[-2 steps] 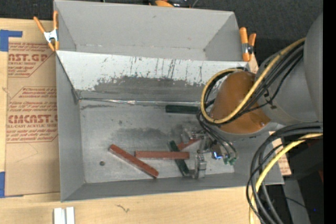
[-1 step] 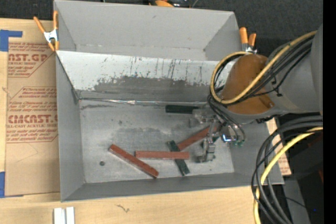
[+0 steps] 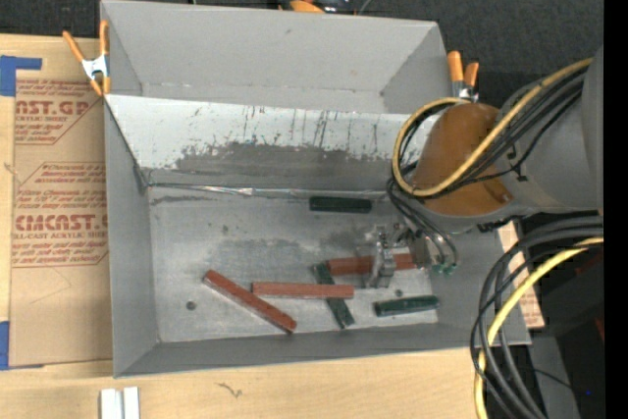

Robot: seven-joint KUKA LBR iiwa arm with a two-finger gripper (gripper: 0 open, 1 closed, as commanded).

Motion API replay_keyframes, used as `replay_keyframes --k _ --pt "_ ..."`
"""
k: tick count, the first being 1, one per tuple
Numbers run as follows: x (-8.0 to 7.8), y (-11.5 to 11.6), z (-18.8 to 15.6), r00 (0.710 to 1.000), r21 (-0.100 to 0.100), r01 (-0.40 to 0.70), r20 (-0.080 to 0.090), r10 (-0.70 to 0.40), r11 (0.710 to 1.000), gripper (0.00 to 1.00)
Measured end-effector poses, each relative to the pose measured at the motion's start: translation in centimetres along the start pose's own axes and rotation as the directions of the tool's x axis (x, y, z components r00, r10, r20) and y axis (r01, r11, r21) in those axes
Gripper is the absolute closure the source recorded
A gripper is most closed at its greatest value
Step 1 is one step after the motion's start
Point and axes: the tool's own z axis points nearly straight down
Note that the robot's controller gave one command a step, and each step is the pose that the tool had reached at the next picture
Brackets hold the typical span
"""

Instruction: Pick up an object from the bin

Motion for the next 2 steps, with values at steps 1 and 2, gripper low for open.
replay_keyframes --k 1,2 --pt "2.8 -0.2 -12.1 0.923 -0.001 -0.385 0.004 0.385 0.923 1.00" --pt "1.5 -0.7 -22.0 0.935 -0.002 -0.354 0.010 0.354 0.935 1.00"
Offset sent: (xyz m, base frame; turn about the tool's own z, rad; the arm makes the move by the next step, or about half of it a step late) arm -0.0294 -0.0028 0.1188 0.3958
